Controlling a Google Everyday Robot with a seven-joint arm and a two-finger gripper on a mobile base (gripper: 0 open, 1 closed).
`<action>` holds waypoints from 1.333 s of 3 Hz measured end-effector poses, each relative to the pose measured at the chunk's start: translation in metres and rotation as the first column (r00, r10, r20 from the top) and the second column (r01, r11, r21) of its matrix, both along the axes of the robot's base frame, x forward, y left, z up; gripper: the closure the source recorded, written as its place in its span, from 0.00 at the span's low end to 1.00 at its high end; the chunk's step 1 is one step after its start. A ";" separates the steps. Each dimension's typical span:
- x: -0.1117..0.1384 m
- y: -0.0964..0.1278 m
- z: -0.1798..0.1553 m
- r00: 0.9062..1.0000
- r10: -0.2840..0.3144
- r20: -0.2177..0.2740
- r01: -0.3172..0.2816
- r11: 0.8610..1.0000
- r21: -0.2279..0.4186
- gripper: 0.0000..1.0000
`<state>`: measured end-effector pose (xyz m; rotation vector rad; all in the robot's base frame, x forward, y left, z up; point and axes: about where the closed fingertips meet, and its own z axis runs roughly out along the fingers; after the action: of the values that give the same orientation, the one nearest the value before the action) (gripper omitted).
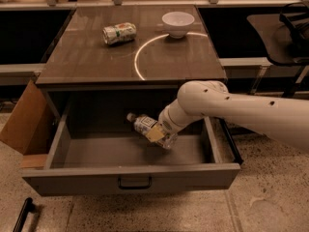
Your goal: Place blue plastic bottle into top drawer
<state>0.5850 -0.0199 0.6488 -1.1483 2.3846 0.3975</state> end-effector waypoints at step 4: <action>0.013 -0.008 0.011 1.000 0.018 0.018 -0.020 0.995 0.100 0.00</action>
Offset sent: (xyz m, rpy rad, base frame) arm 0.0263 -0.0008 0.0014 0.0819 -0.0239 0.0131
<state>0.5979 -0.0283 0.6596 -1.1256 2.3128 0.5065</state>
